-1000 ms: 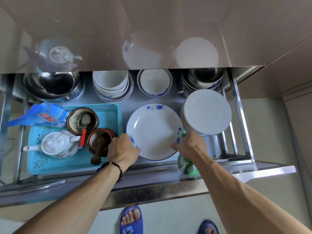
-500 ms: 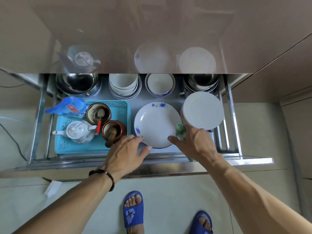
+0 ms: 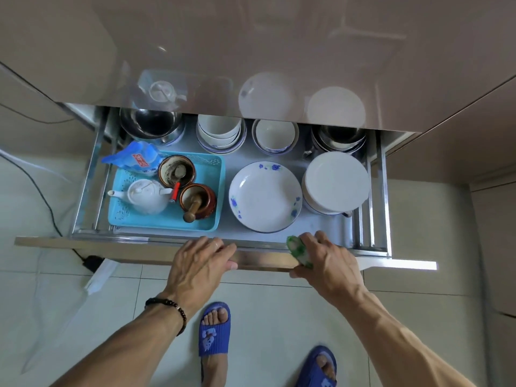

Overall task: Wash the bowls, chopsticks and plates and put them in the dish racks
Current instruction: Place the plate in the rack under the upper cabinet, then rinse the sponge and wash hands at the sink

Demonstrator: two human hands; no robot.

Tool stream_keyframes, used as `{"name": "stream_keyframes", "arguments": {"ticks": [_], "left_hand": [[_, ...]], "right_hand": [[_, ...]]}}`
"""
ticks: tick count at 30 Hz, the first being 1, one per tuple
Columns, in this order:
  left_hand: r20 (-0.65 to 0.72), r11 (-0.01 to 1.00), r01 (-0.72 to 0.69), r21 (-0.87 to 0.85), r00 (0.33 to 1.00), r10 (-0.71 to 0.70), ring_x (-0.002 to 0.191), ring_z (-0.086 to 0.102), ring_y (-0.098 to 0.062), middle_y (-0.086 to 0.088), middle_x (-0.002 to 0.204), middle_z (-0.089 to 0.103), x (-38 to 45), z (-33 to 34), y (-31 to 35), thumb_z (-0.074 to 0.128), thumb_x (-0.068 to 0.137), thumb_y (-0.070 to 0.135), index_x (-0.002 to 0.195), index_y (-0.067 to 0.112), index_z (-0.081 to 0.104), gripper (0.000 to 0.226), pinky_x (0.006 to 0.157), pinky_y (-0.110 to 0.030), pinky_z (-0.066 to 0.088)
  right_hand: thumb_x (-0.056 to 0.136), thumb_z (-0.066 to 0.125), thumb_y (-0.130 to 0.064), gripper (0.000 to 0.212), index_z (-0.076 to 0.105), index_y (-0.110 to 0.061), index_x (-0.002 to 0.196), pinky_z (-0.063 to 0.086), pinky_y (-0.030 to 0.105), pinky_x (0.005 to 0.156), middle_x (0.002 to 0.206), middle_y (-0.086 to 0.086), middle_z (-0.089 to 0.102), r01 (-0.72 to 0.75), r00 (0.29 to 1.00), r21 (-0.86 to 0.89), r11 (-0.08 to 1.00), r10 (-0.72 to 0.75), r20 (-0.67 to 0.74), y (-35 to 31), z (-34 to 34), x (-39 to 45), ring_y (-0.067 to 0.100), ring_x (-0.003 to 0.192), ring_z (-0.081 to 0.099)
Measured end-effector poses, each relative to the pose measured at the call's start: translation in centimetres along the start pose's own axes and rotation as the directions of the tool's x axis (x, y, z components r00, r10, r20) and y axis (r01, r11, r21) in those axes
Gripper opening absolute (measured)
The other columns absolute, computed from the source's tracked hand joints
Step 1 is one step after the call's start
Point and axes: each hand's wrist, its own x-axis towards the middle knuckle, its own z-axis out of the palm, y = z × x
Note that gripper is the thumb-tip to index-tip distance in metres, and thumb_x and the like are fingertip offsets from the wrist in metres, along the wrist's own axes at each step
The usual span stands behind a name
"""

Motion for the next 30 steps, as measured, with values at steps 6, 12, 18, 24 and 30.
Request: {"name": "stream_keyframes", "arguments": {"ticks": [6, 12, 18, 24, 30], "left_hand": [[-0.145, 0.994, 0.105, 0.03, 0.984, -0.1, 0.088, 0.059, -0.029, -0.005, 0.093, 0.065, 3.4, -0.4, -0.5, 0.087, 0.068, 0.034, 0.098, 0.013, 0.073, 0.039, 0.069, -0.04, 0.051], [-0.317, 0.979, 0.202, -0.027, 0.927, -0.2, 0.09, 0.058, -0.029, 0.001, 0.097, 0.064, 7.6, -0.5, -0.3, 0.064, 0.092, 0.034, 0.099, 0.019, 0.071, 0.019, 0.078, -0.042, 0.038], [-0.124, 0.983, 0.173, -0.059, 0.976, -0.179, 0.128, 0.055, -0.035, -0.009, 0.127, 0.064, 10.9, -2.2, -2.2, 0.042, 0.091, 0.035, 0.129, 0.008, 0.063, 0.051, 0.101, -0.049, 0.044], [0.037, 0.905, 0.213, -0.368, 0.976, -0.215, 0.131, 0.047, -0.023, -0.003, 0.137, 0.057, 12.0, -9.3, 0.9, 0.028, 0.095, 0.056, 0.142, 0.014, 0.049, 0.066, 0.105, -0.032, 0.036], [0.26, 0.603, 0.22, -0.767, 0.965, -0.021, 0.085, 0.064, -0.003, 0.015, 0.095, 0.07, 14.4, -18.9, 11.6, 0.068, 0.08, 0.065, 0.108, 0.027, 0.066, 0.047, 0.073, -0.017, 0.05]], "right_hand": [[0.073, 0.08, -0.054, 0.06, 0.05, -0.022, 0.115, 0.034, 0.033, 0.064, 0.095, -0.005, 0.044, -0.071, 0.989, 0.063, 0.996, 0.078, -0.123, 0.1, -1.7, 3.1, 0.032, 0.085, 0.06], [0.071, 0.085, -0.046, 0.063, 0.051, -0.016, 0.115, 0.046, 0.039, 0.069, 0.102, 0.003, 0.044, -0.183, 0.91, 0.298, 0.937, 0.276, -0.31, -0.4, -3.4, 7.3, 0.036, 0.087, 0.058], [0.08, 0.075, -0.023, 0.034, 0.055, -0.013, 0.106, 0.051, 0.043, 0.083, 0.101, 0.005, 0.049, -0.076, 0.852, 0.673, 0.736, 0.398, -0.339, -1.0, -5.4, 10.4, 0.024, 0.086, 0.048], [0.079, 0.072, -0.015, 0.012, 0.061, -0.014, 0.083, 0.059, 0.054, 0.074, 0.085, 0.012, 0.06, 0.045, 0.877, 0.997, 0.069, 0.475, -0.073, -1.6, -9.9, 6.5, 0.033, 0.081, 0.062], [0.101, 0.055, -0.017, 0.016, 0.06, -0.007, 0.113, 0.057, 0.051, 0.072, 0.104, 0.025, 0.068, 0.059, 0.972, 0.944, -0.324, 0.236, 0.02, 0.0, -17.8, -1.0, 0.037, 0.087, 0.07]]}}
